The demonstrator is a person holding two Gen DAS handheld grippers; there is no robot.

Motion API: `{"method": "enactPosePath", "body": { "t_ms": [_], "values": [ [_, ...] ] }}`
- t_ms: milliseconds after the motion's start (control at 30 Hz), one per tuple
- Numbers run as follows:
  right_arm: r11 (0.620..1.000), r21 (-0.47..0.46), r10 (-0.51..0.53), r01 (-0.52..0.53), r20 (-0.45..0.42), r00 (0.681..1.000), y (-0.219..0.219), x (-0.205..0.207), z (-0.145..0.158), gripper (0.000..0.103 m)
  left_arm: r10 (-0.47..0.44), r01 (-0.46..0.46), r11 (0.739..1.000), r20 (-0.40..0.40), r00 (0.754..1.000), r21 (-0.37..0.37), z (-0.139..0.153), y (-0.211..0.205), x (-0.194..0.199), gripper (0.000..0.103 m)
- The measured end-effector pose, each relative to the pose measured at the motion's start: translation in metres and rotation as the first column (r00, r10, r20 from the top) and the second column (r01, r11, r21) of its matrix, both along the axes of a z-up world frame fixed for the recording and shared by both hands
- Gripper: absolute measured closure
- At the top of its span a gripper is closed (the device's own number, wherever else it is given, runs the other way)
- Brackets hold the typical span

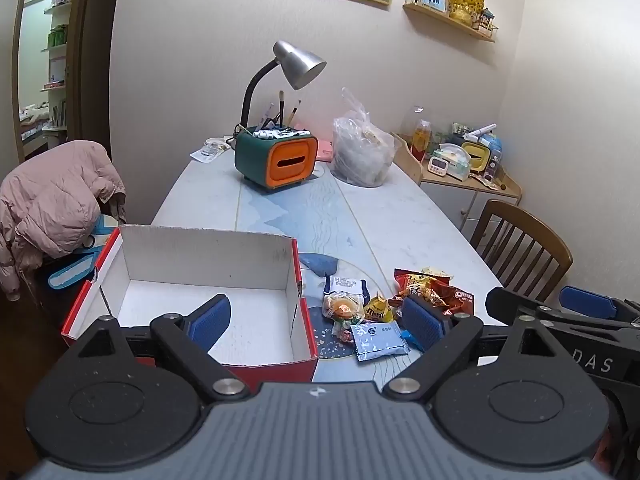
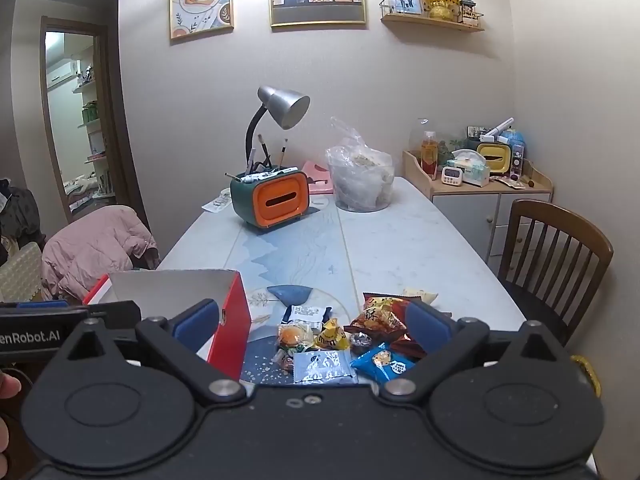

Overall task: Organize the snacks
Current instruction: 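Move both tools toward the snack pile beside the box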

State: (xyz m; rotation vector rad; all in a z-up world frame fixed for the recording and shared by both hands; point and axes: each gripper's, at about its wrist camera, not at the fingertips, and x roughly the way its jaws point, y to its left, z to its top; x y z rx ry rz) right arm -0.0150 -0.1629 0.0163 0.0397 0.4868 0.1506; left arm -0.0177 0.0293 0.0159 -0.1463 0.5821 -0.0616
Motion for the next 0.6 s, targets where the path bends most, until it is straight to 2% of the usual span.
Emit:
{"method": "enactPosePath", "body": {
  "t_ms": [200,367,600],
  "values": [
    [1.000,0.001,0.001,-0.001,-0.009,1.000,0.003,0.005,0.000,0.003,0.001,-0.001,1.000,-0.029,1.000,0.007,-0.002,-0.001,0.007,0.010],
    [1.000,0.001,0.002,-0.002,-0.001,1.000,-0.001,0.002,-0.008,0.003,0.003,-0.002,1.000,-0.028,1.000,0.007,-0.004,-0.002,0.008,0.010],
    [1.000,-0.008,0.010,-0.010,-0.003,1.000,-0.003,0.003,-0.003,0.003,0.004,-0.004,1.000,-0.029,1.000,0.007,-0.005,-0.001,0.008,0.010]
  ]
}}
